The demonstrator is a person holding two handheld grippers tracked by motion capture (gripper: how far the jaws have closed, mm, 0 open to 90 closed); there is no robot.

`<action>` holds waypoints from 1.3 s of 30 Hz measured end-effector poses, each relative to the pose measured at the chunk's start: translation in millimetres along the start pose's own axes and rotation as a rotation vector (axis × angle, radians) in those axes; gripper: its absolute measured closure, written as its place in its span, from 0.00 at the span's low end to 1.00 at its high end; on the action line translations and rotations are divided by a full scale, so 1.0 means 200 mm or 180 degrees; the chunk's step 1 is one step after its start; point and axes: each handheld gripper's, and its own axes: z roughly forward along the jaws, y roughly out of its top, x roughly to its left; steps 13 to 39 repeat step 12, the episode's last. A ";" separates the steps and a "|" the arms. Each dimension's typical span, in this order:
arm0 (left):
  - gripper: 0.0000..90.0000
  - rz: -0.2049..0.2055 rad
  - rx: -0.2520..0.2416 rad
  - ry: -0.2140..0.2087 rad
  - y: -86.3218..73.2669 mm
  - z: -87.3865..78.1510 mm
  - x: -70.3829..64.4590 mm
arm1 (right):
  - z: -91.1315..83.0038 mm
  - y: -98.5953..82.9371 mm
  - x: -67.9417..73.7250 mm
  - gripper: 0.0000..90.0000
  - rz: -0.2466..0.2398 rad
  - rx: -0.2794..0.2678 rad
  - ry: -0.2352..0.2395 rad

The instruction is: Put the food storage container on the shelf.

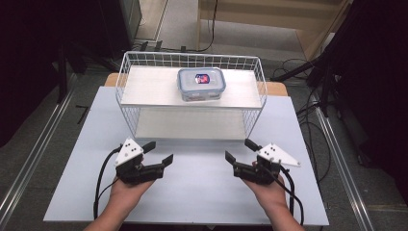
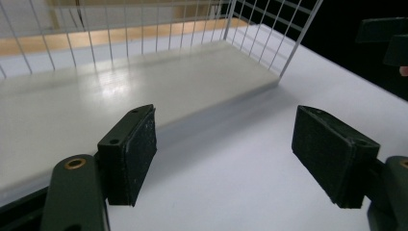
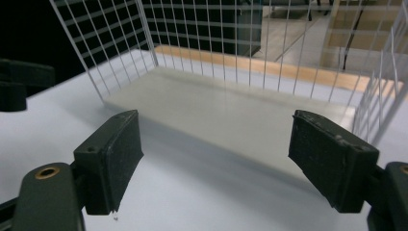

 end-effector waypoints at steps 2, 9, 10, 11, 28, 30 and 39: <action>0.25 -0.0015 0.0020 0.0006 -0.11 -0.01 0.00 | -0.02 -0.07 0.01 0.20 -0.0004 -0.0013 -0.0027; 0.23 -0.0014 0.0351 -0.0012 -0.20 0.04 0.01 | -0.07 -0.21 0.01 0.21 -0.0045 0.0103 -0.0089; 0.23 -0.0045 0.0326 -0.0017 -0.20 0.05 0.01 | -0.07 -0.21 0.00 0.21 -0.0018 0.0095 -0.0095; 0.23 -0.0047 0.0332 -0.0025 -0.20 0.05 0.01 | -0.06 -0.21 0.00 0.20 0.0008 0.0093 -0.0096; 0.23 -0.0044 0.0331 -0.0012 -0.20 0.04 0.00 | -0.06 -0.21 0.00 0.20 0.0009 0.0082 -0.0087; 0.23 -0.0044 0.0331 -0.0012 -0.20 0.04 0.00 | -0.06 -0.21 0.00 0.20 0.0009 0.0082 -0.0087; 0.23 -0.0044 0.0331 -0.0012 -0.20 0.04 0.00 | -0.06 -0.21 0.00 0.20 0.0009 0.0082 -0.0087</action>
